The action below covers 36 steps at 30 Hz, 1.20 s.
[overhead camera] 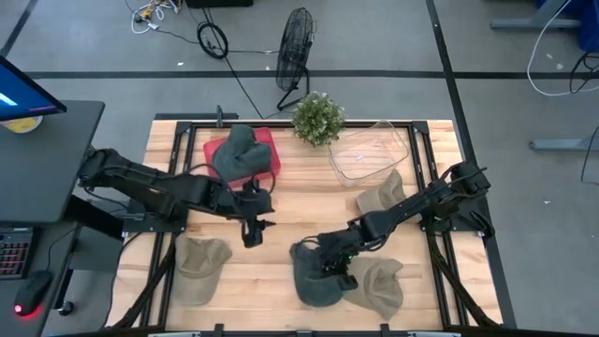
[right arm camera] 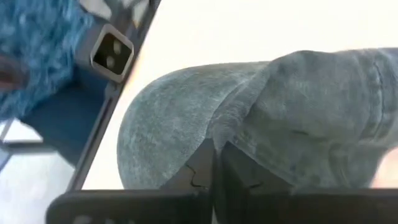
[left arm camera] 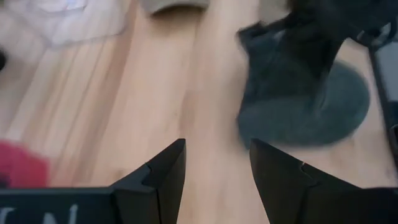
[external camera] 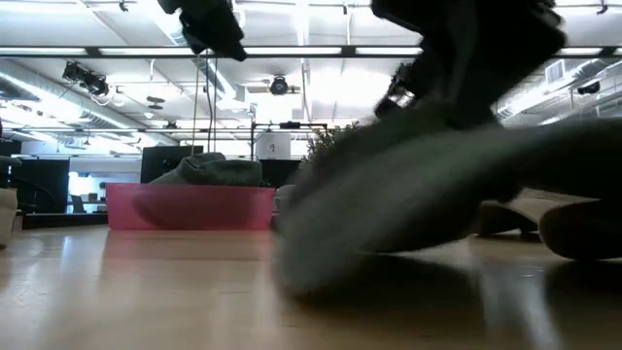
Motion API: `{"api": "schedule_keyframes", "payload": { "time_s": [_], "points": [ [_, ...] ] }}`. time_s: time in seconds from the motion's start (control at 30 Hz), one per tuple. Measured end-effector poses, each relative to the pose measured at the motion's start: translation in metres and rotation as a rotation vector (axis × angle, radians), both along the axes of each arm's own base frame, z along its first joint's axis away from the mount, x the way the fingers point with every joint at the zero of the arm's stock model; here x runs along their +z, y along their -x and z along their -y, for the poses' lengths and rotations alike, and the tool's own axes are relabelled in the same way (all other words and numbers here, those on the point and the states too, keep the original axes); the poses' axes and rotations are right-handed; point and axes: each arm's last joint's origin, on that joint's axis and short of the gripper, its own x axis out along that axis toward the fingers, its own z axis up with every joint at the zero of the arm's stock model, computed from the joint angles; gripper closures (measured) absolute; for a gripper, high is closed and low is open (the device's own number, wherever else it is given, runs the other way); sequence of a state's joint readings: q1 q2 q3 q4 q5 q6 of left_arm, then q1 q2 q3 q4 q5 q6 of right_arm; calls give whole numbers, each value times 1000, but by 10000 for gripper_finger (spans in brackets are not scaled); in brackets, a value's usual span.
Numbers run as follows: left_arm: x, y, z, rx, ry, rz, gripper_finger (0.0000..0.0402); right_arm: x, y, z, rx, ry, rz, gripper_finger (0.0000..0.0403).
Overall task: Pick & Place hat
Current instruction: Put the black cap into the pink bin
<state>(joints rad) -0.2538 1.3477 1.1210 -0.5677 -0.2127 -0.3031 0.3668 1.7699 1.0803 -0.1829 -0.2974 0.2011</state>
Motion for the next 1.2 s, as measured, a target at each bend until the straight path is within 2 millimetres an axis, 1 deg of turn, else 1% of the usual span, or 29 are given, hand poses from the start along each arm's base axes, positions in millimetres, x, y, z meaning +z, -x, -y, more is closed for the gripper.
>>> {"api": "schedule_keyframes", "payload": {
  "time_s": [0.1,0.2,0.27,0.3,0.4,0.43,0.5,0.6,0.7,0.8,0.9,0.97,1.03,1.2],
  "points": [
    [-5,-7,11,-68,-21,20,220,15,-7,12,-35,34,58,392],
    [-12,-17,22,-231,-69,37,220,29,-14,24,-66,118,132,397],
    [-19,-21,27,-290,-99,21,220,36,-20,31,-74,153,180,395],
    [-22,-27,29,-306,-110,41,220,37,-21,33,-66,164,190,395],
    [-31,-33,31,-366,-178,20,220,33,-25,41,-44,204,202,396],
    [-32,-37,32,-379,-192,44,220,32,-24,42,-49,221,198,397],
    [-38,-40,32,-394,-202,28,220,31,-26,47,-70,257,207,398],
    [-47,-47,34,-387,-181,21,220,31,-27,48,-66,318,239,398],
    [-58,-54,34,-352,-154,2,220,34,-30,46,-1,362,318,399],
    [-65,-57,33,-337,-146,-28,220,35,-30,44,36,390,349,399],
    [-68,-56,32,-337,-157,-54,226,35,-31,46,0,436,353,399],
    [-67,-56,32,-337,-158,-54,242,34,-31,47,-24,467,342,399],
    [-66,-54,31,-334,-164,-66,271,34,-31,48,-38,488,337,398],
    [-65,-51,29,-366,-198,-89,375,35,-32,48,-46,489,356,375]
  ]
}}
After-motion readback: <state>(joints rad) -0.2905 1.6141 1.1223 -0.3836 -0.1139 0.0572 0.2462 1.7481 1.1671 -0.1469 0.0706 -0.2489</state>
